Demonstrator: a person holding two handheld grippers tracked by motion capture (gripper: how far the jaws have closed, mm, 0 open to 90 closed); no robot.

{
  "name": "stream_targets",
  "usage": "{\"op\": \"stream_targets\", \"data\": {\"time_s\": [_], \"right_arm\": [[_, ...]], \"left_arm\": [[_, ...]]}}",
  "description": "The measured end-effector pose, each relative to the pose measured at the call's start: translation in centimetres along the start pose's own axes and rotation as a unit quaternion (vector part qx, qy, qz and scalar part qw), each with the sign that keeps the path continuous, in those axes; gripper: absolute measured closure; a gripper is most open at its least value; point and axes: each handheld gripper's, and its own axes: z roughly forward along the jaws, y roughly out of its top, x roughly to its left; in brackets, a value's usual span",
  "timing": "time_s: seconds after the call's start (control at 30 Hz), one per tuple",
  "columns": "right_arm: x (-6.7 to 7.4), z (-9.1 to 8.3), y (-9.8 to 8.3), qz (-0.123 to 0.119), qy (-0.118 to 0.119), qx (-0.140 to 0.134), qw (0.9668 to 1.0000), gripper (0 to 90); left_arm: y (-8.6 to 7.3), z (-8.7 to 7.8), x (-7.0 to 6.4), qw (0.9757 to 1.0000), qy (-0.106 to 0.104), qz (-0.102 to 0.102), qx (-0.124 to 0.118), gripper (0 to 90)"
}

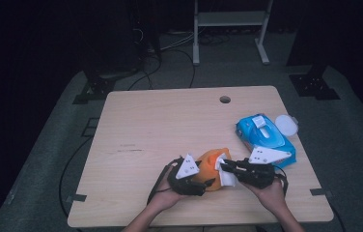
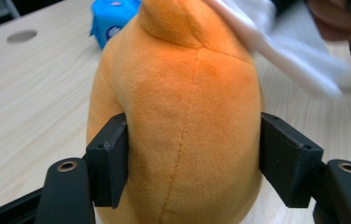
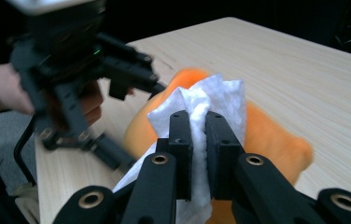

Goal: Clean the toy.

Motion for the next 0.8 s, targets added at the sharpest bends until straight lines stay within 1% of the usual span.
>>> {"op": "stream_targets", "data": {"time_s": [0.07, 0.1, 0.13, 0.17, 0.2, 0.23, 0.27, 0.3, 0.37, 0.4, 0.43, 0.47, 0.5, 0.53, 0.57, 0.6, 0.63, 0.67, 0.7, 0.73, 0.77, 0.8], "right_arm": [[-0.5, -0.5, -0.2, 0.01, -0.006, 0.0, 0.9999, 81.3], [-0.7, -0.7, -0.4, 0.015, -0.009, 0.002, 0.9998, 81.3], [-0.9, -0.9, -0.6, 0.019, -0.011, 0.004, 0.9997, 81.3], [-1.1, -1.0, -0.7, 0.022, -0.01, 0.01, 0.9997, 81.3], [-1.2, -1.1, -0.8, 0.022, -0.009, 0.012, 0.9996, 81.3], [-1.1, -1.3, -0.7, 0.023, -0.008, 0.012, 0.9996, 81.3], [-1.1, -1.3, -0.6, 0.024, -0.003, 0.008, 0.9997, 81.4], [-1.0, -1.2, -0.4, 0.026, 0.002, 0.007, 0.9996, 81.3], [-0.4, -1.0, 0.1, 0.017, 0.014, -0.011, 0.9997, 81.3], [0.0, -0.8, 0.5, 0.014, 0.021, -0.019, 0.9995, 81.3], [0.4, -0.7, 0.9, 0.005, 0.019, -0.021, 0.9996, 81.3], [0.6, -0.7, 1.1, -0.002, 0.015, -0.02, 0.9997, 81.3], [0.8, -0.6, 1.3, -0.011, 0.008, -0.015, 0.9998, 81.3], [0.8, -0.5, 1.3, -0.02, -0.003, -0.008, 0.9998, 81.4], [0.7, -0.5, 1.2, -0.022, -0.01, -0.007, 0.9997, 81.4], [0.5, -0.6, 1.1, -0.014, -0.011, -0.008, 0.9998, 81.4], [0.3, -0.8, 1.0, -0.011, -0.014, -0.008, 0.9998, 81.3], [0.2, -0.8, 1.0, -0.012, -0.018, -0.007, 0.9997, 81.4], [0.2, -0.8, 0.9, -0.013, -0.021, -0.004, 0.9997, 81.4], [0.0, -0.6, 0.7, -0.013, -0.023, 0.002, 0.9997, 81.4], [-0.1, -0.5, 0.5, -0.015, -0.024, 0.006, 0.9996, 81.4], [-0.3, -0.3, 0.2, -0.01, -0.02, 0.012, 0.9997, 81.4]], "left_arm": [[0.1, 0.0, 0.0, 0.9999, -0.012, 0.012, -0.002, 30.0], [0.1, -0.1, 0.3, 0.9997, -0.019, 0.011, -0.006, 28.1], [0.2, -0.3, 0.7, 0.9997, -0.022, 0.002, -0.012, 24.6], [0.3, -0.3, 1.1, 0.9996, -0.02, -0.012, -0.018, 20.3], [0.3, -0.2, 1.5, 0.9995, -0.017, -0.024, -0.012, 14.8], [0.1, 0.2, 1.8, 0.999, -0.025, -0.036, -0.004, 11.6], [0.0, 0.4, 1.9, 0.9983, -0.037, -0.044, 0.0, 12.1], [-0.2, 0.8, 1.8, 0.9984, -0.042, -0.04, 0.0, 13.0], [-0.3, 1.0, 1.0, 0.999, -0.041, -0.014, -0.008, 21.0], [-0.1, 1.0, 0.3, 0.9995, -0.026, 0.014, -0.007, 26.2], [0.0, 1.0, 0.0, 0.9994, -0.019, 0.026, -0.009, 32.9], [0.2, 1.0, -0.4, 0.9992, -0.011, 0.038, -0.011, 36.6], [0.5, 0.9, -0.7, 0.9989, -0.002, 0.045, -0.014, 39.9], [0.6, 0.7, -0.8, 0.9988, 0.004, 0.046, -0.017, 43.4], [0.8, 0.4, -0.6, 0.9987, 0.004, 0.046, -0.019, 44.7], [1.0, 0.1, -0.5, 0.9988, 0.006, 0.044, -0.02, 45.5], [1.2, -0.1, -0.4, 0.9987, 0.011, 0.046, -0.021, 45.7], [1.3, -0.3, -0.4, 0.9984, 0.015, 0.052, -0.018, 45.8], [1.3, -0.4, -0.3, 0.9978, 0.021, 0.062, -0.009, 45.8], [1.3, -0.4, -0.3, 0.9977, 0.023, 0.063, -0.004, 45.7], [1.2, -0.3, -0.2, 0.998, 0.016, 0.061, 0.002, 45.1], [1.1, -0.2, -0.2, 0.9982, 0.007, 0.058, 0.006, 43.0]]}}
